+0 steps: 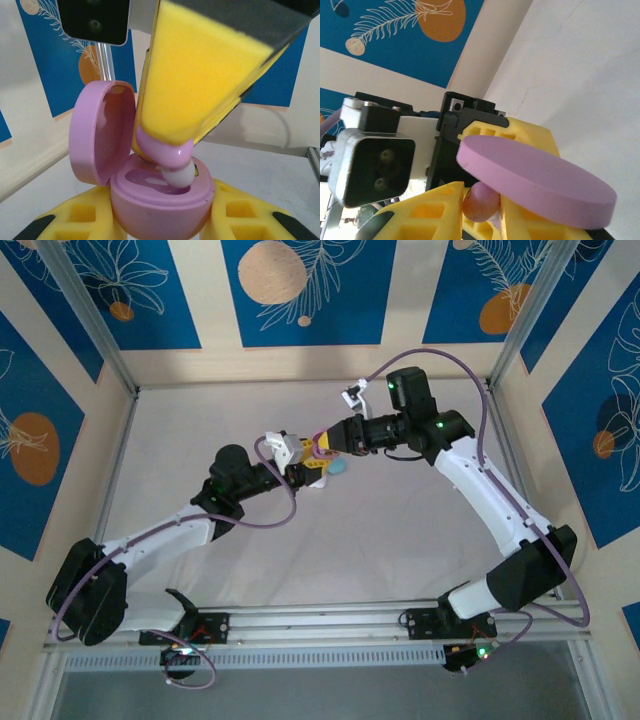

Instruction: Insert wireless bluetooth earbuds into charging case

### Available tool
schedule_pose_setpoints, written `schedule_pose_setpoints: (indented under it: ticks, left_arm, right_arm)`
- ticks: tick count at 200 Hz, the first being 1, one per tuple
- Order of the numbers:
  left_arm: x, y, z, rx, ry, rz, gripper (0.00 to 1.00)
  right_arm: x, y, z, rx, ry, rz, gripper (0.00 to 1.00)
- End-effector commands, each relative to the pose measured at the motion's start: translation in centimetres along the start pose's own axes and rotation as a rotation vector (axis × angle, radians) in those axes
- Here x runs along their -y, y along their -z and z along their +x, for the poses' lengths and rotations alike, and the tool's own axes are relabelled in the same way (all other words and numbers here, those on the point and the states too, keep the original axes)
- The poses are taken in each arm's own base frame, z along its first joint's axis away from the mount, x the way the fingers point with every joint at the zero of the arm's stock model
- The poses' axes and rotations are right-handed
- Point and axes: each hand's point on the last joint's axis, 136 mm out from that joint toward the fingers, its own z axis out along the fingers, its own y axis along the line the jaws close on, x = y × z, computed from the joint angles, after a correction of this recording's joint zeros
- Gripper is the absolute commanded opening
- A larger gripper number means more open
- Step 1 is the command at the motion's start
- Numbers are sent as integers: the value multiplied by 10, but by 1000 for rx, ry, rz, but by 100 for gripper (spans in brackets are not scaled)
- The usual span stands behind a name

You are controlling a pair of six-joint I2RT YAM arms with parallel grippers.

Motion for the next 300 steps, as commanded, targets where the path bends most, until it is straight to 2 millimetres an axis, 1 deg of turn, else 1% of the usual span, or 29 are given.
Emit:
schedule_pose_setpoints:
  ticks: [1, 30, 69, 84, 136, 192, 219, 261, 284, 300]
  left_arm:
    - [7, -2, -17, 60, -21, 29, 28]
    - [7, -2, -20, 74, -18, 26, 28]
    - [2, -2, -23, 100, -4, 1, 28]
    - [2, -2, -24, 104, -2, -2, 28]
    - [-1, 2, -33, 143, -4, -24, 28]
    - [0, 1, -36, 154, -4, -16, 28]
    - [2, 1, -38, 159, -4, -6, 28]
    - [2, 1, -37, 151, -1, -5, 28]
    - [0, 2, -35, 146, -3, -16, 28]
    - [-1, 3, -34, 144, -4, -28, 28]
  right_arm:
    - [-3, -3, -4, 6, 8, 19, 24]
    - [5, -7, -2, -3, 2, 64, 24]
    - [1, -10, -1, -7, 15, 66, 24]
    - [2, -12, -1, -9, 17, 79, 24]
    - [18, -8, 6, -26, 9, 178, 24]
    - [21, -8, 7, -37, 10, 223, 27]
    - [20, -9, 6, -41, 11, 229, 28]
    - [19, -9, 5, -44, 6, 237, 30]
    - [13, -5, 1, -26, 12, 231, 35]
    - [5, 0, -1, -8, 29, 222, 38]
